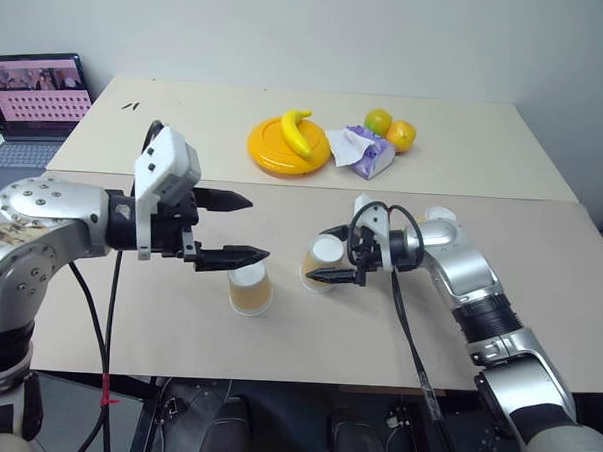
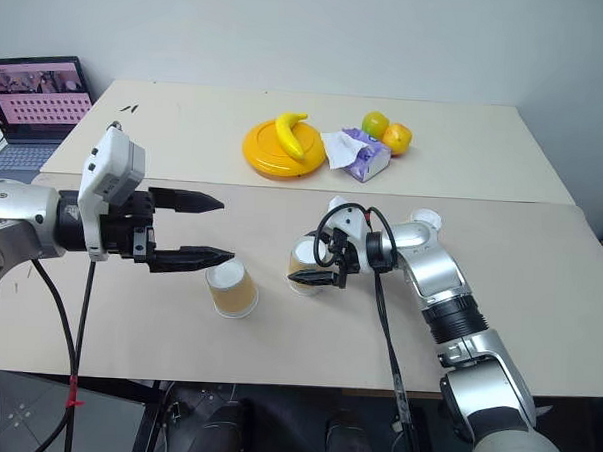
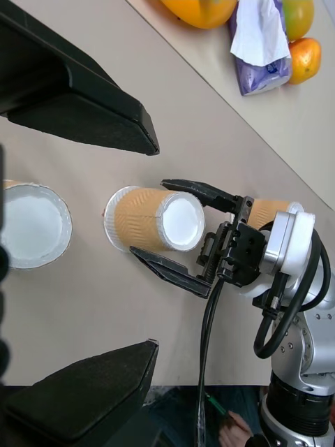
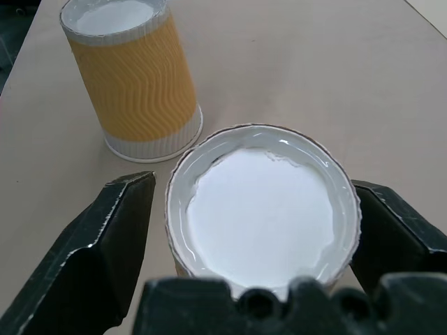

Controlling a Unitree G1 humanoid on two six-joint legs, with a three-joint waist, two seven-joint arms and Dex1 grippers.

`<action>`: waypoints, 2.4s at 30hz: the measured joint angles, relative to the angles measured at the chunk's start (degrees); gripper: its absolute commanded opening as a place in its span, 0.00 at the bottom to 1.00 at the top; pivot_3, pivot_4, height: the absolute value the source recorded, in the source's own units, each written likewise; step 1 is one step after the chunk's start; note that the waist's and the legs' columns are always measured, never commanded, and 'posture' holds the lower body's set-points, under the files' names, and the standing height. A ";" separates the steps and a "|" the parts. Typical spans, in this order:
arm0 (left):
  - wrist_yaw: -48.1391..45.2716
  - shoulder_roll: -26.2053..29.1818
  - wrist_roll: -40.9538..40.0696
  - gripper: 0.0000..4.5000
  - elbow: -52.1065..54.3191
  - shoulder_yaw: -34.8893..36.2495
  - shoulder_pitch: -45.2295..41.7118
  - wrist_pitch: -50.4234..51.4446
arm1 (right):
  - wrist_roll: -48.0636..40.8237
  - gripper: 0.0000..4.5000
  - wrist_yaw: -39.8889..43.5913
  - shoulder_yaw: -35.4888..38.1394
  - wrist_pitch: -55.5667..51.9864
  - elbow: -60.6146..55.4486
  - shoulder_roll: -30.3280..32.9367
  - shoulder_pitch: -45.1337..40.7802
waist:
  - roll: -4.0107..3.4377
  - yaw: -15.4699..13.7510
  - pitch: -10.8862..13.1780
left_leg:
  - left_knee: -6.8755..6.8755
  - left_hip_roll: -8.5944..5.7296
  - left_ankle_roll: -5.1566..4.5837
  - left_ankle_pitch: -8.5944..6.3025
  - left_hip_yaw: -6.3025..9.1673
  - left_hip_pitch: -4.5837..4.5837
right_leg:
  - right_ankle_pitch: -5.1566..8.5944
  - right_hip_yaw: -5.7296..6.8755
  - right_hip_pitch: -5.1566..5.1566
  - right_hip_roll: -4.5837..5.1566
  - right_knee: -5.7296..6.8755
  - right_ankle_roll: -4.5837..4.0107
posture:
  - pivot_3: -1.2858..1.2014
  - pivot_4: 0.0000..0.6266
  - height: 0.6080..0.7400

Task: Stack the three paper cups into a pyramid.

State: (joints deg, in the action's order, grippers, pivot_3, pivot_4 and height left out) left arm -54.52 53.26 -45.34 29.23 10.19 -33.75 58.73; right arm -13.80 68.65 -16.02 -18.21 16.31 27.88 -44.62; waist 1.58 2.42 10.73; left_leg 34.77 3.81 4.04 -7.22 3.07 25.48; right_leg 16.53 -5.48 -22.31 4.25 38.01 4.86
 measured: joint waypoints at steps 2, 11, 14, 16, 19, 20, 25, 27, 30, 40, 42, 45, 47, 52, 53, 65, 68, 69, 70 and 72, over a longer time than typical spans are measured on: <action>-0.01 -0.02 0.01 1.00 -0.17 -0.20 0.00 -0.67 | -0.75 0.99 -0.09 1.63 -0.90 -1.49 0.82 -0.15 | 0.00 -0.01 0.00 | -0.01 0.00 0.00 0.00 0.00 0.00 | 0.00 0.00 0.00 0.00 0.00 0.00 | 0.52 0.24 0.94; -1.77 -1.75 0.84 1.00 -4.32 -5.79 -3.04 -4.15 | -7.19 0.99 -4.07 15.41 -8.23 -8.97 9.07 -5.30 | 0.01 -0.73 0.03 | -0.02 -0.04 0.00 0.00 0.00 0.06 | 0.01 0.03 -0.01 0.04 -0.07 -0.01 | 0.52 0.24 0.94; -3.33 -1.97 1.37 1.00 -6.66 -7.10 -4.49 -5.75 | -6.87 0.99 -6.71 22.73 -8.29 -8.48 17.50 -3.48 | 0.02 -1.68 0.02 | -0.09 -0.03 -0.03 -0.05 -0.02 0.06 | 0.03 0.05 0.03 0.05 -0.28 -0.04 | 0.52 0.24 0.94; -4.52 -2.42 1.91 1.00 -8.51 -8.04 -5.61 -6.55 | -4.67 0.99 -9.16 26.27 -6.00 -6.16 21.83 2.73 | 0.08 -1.91 -0.02 | -0.08 -0.03 -0.05 -0.09 -0.04 0.06 | 0.03 0.06 0.06 0.06 -0.38 -0.04 | 0.52 0.24 0.94; -5.59 -3.61 2.50 1.00 -10.51 -9.28 -7.33 -7.70 | -3.25 0.99 -12.55 30.83 -3.77 -1.73 22.44 12.60 | 0.06 -1.62 0.00 | -0.08 -0.06 -0.06 -0.10 -0.10 0.09 | 0.03 -0.01 0.01 0.08 -0.34 -0.04 | 0.52 0.24 0.94; -6.05 -3.90 2.54 1.00 -11.07 -9.65 -7.91 -7.90 | -3.25 0.99 -13.05 32.13 -2.93 -1.05 22.40 15.99 | 0.03 -1.54 0.01 | -0.09 -0.06 -0.07 -0.10 -0.09 0.09 | 0.04 -0.02 -0.01 0.08 -0.30 -0.04 | 0.52 0.24 0.94; -7.76 -4.23 3.96 1.00 -13.24 -11.35 -9.47 -9.64 | -4.34 0.99 -14.06 35.64 -0.55 -0.71 19.84 26.88 | -0.07 0.32 0.04 | -0.02 -0.05 -0.08 -0.11 -0.11 0.00 | 0.04 -0.08 0.03 0.06 -0.16 -0.03 | 0.52 0.24 0.94; -8.18 -4.45 4.54 1.00 -13.69 -11.75 -9.93 -9.83 | -4.54 0.99 -14.12 35.29 0.06 -0.76 18.38 27.60 | -0.09 0.91 0.05 | 0.03 -0.06 -0.05 -0.08 -0.10 -0.02 | 0.05 -0.09 0.04 0.06 -0.08 -0.01 | 0.52 0.24 0.94; -8.42 -4.46 4.76 1.00 -13.78 -11.84 -10.65 -9.84 | -4.47 0.99 -14.17 34.06 0.73 -0.72 16.99 26.94 | -0.09 1.28 0.05 | 0.06 -0.06 -0.02 -0.05 -0.09 -0.10 | 0.16 -0.10 0.09 0.05 -0.04 0.20 | 0.52 0.24 0.94; -7.39 -2.73 4.73 1.00 -11.39 -11.23 -9.50 -8.56 | -0.59 0.99 -13.72 25.84 6.08 9.10 14.43 16.02 | -0.10 1.23 0.07 | -0.04 -0.08 -0.01 -0.05 -0.08 -0.08 | 0.08 -0.09 0.09 0.07 -0.09 0.04 | 0.52 0.24 0.94; -6.65 -2.36 4.58 1.00 -10.61 -10.94 -8.68 -7.66 | 0.36 0.99 -13.38 24.27 7.49 12.84 13.54 12.32 | -0.11 1.27 0.08 | -0.02 -0.08 -0.01 -0.05 -0.08 -0.08 | 0.08 -0.09 0.09 0.07 -0.07 0.03 | 0.52 0.24 0.94; -5.73 -2.10 4.38 1.00 -9.56 -10.23 -8.41 -7.19 | 1.55 0.99 -12.26 22.55 9.16 16.89 12.72 8.05 | -0.12 1.34 0.09 | -0.04 -0.08 -0.01 -0.05 -0.07 -0.09 | 0.08 -0.08 0.08 0.07 -0.08 0.03 | 0.52 0.24 0.94; -4.89 -2.00 4.18 1.00 -9.26 -9.51 -8.31 -6.93 | 2.01 0.99 -11.49 21.29 10.39 19.81 11.90 4.81 | -0.12 1.40 0.10 | -0.03 -0.08 -0.01 -0.05 -0.07 -0.08 | 0.07 -0.08 0.08 0.07 -0.07 0.03 | 0.52 0.24 0.94; -3.72 -1.81 3.19 1.00 -8.68 -8.69 -7.85 -5.96 | 3.00 0.99 -9.88 19.97 12.86 24.69 11.05 -0.12 | -0.13 1.32 0.11 | -0.07 -0.08 -0.01 -0.05 -0.07 -0.08 | 0.07 -0.07 0.08 0.07 -0.10 0.03 | 0.52 0.24 0.94; -3.52 -1.77 3.16 1.00 -8.58 -8.62 -7.69 -5.94 | 3.15 0.99 -9.72 19.68 13.12 25.19 11.01 -0.60 | -0.13 1.28 0.11 | -0.07 -0.08 -0.01 -0.05 -0.07 -0.07 | 0.08 -0.07 0.08 0.07 -0.10 0.03 | 0.52 0.24 0.94; -1.59 -1.31 2.33 1.00 -6.62 -7.60 -6.23 -5.67 | 3.60 0.61 -7.45 19.24 15.19 29.24 11.00 -1.80 | -0.13 1.28 0.12 | -0.07 -0.08 -0.01 -0.05 -0.07 -0.07 | 0.07 -0.07 0.08 0.07 -0.09 0.02 | 0.52 0.24 0.94; -1.23 -1.12 1.63 1.00 -6.05 -7.21 -5.76 -4.95 | 3.46 0.61 -6.13 19.23 13.95 27.07 11.61 -1.72 | -0.18 1.30 0.16 | -0.07 -0.08 -0.01 -0.05 -0.07 -0.07 | 0.07 -0.08 0.07 0.07 -0.08 0.02 | 0.52 0.24 0.94; -1.22 -0.98 1.35 1.00 -5.99 -7.03 -5.65 -4.84 | 3.22 0.61 -5.21 19.23 12.78 25.35 11.91 -1.71 | -0.20 1.29 0.17 | -0.07 -0.08 -0.01 -0.05 -0.07 -0.07 | 0.07 -0.08 0.06 0.07 -0.07 0.02 | 0.52 0.24 0.94; -1.21 -0.80 1.14 1.00 -5.82 -6.87 -5.55 -4.77 | 2.71 0.61 -4.06 19.11 11.21 22.72 12.37 -1.66 | -0.24 1.31 0.20 | -0.07 -0.08 0.00 -0.05 -0.07 -0.06 | 0.07 -0.08 0.05 0.07 -0.06 0.02 | 0.52 0.24 0.94; -1.18 -0.69 0.93 1.00 -5.28 -6.77 -5.32 -4.76 | 1.22 0.61 -1.20 18.57 7.20 15.49 13.00 -1.63 | -0.25 1.40 0.20 | -0.08 -0.07 -0.01 -0.05 -0.06 -0.07 | 0.07 -0.08 0.05 0.06 -0.05 0.02 | 0.52 0.24 0.94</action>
State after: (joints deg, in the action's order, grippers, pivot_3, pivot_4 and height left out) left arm -55.70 52.57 -44.41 23.95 3.42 -39.07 53.97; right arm -12.58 67.44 2.55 -11.01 31.80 40.88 -46.24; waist 1.33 3.82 10.94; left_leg 34.69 3.74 4.03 -7.27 3.02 25.41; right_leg 16.60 -5.56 -22.26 4.30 37.96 4.89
